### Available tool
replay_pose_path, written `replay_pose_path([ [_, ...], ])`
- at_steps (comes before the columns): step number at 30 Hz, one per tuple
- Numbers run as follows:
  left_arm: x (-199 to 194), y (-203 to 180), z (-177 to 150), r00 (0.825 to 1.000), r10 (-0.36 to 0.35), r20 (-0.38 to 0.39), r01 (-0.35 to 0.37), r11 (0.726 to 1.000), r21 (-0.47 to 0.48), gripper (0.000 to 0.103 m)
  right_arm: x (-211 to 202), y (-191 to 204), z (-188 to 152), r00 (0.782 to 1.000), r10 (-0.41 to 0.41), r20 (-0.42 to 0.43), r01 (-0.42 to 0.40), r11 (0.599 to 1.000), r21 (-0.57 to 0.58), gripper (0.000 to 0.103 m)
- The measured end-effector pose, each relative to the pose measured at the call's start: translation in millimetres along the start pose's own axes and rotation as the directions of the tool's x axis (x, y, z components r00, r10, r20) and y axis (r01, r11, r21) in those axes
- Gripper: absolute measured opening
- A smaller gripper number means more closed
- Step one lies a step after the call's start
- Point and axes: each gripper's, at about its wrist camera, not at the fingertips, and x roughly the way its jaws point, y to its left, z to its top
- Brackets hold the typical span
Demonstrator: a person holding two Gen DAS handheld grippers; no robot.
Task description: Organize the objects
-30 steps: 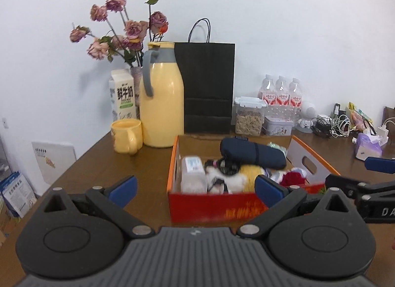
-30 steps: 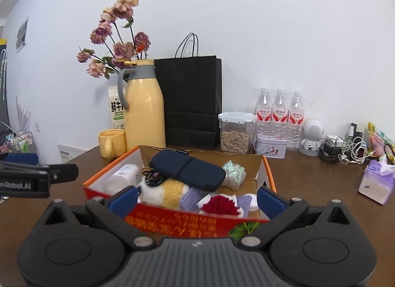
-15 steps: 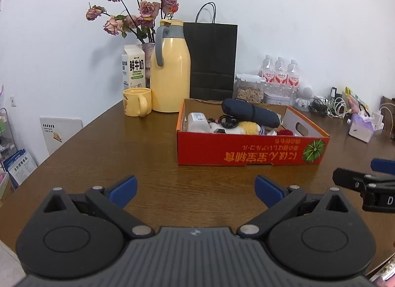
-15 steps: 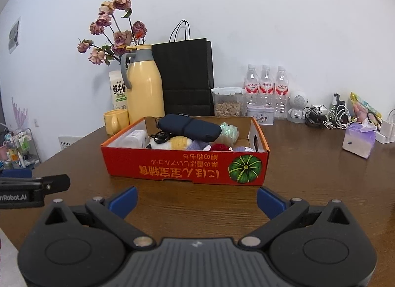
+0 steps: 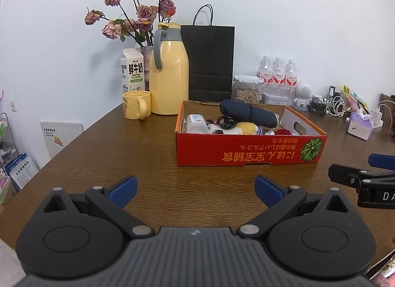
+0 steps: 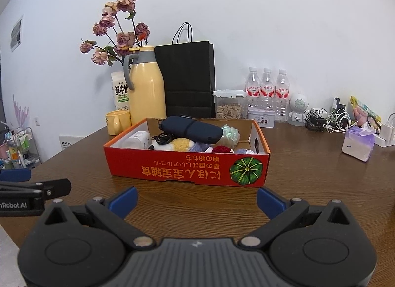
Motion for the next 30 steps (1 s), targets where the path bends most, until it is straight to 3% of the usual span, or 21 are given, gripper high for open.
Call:
replay_pose_path([
  [30, -1.2, -0.9, 1.1, 1.000, 0.000, -0.001, 0.000, 1.000, 0.004, 0.103, 0.1, 1.0, 1.0, 1.000, 0.001, 0.001, -0.001, 1.000, -0.001, 0.103],
])
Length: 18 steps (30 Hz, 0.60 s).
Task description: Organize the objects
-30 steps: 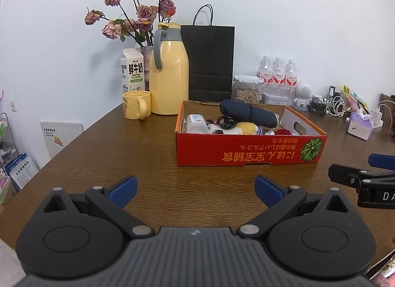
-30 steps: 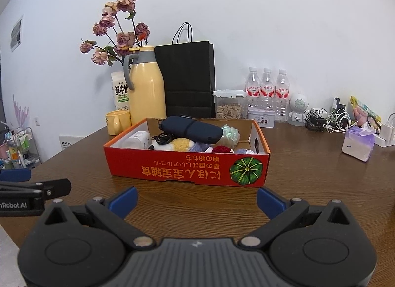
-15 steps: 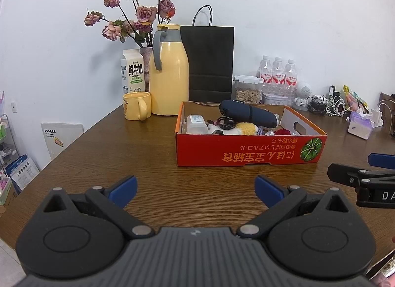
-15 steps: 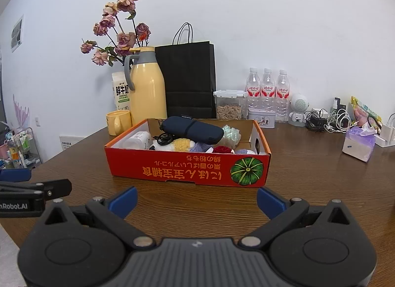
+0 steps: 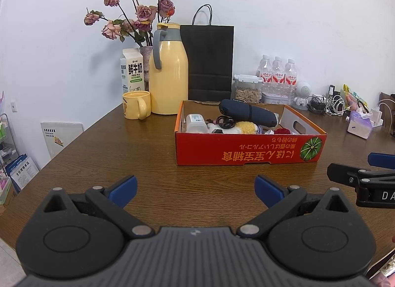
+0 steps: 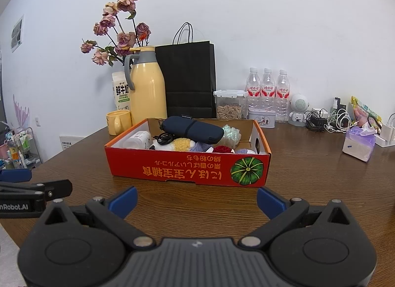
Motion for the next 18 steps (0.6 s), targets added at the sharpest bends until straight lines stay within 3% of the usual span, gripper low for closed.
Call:
replay_pose_path([
  [18, 1.5, -1.7, -3.2, 1.000, -0.002, -0.003, 0.002, 1.000, 0.006, 0.103, 0.9, 0.9, -1.8, 1.000, 0.000, -0.004, 0.000, 1.000, -0.001, 0.103],
])
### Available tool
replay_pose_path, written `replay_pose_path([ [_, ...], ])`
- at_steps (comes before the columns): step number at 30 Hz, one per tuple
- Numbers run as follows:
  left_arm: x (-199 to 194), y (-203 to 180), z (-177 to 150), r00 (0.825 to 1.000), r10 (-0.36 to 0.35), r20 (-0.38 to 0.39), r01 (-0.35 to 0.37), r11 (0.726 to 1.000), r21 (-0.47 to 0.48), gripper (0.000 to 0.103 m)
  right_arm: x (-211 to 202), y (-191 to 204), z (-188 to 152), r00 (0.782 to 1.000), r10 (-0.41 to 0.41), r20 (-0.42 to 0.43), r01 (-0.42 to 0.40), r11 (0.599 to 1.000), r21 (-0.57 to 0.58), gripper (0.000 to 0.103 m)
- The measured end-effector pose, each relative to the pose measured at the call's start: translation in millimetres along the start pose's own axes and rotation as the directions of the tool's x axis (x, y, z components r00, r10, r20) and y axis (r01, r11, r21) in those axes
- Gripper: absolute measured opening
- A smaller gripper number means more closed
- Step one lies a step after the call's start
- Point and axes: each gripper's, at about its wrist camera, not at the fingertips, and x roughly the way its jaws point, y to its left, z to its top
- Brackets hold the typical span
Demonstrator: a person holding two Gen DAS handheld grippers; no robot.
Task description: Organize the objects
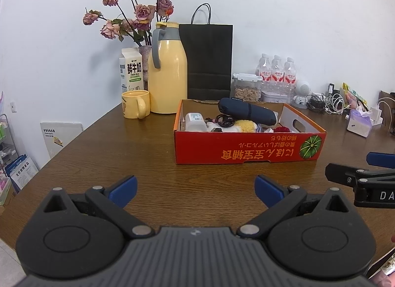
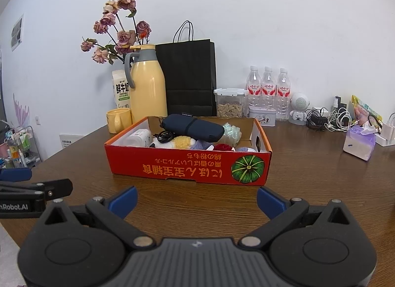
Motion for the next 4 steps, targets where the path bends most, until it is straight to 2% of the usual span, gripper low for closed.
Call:
replay_pose_path([
  [4, 0.7, 0.4, -0.2, 1.000, 0.005, -0.006, -0.005, 1.000, -0.001, 0.103, 0.3, 0.2, -0.7, 1.000, 0.000, 0.000, 0.000, 1.000, 0.000, 0.103],
])
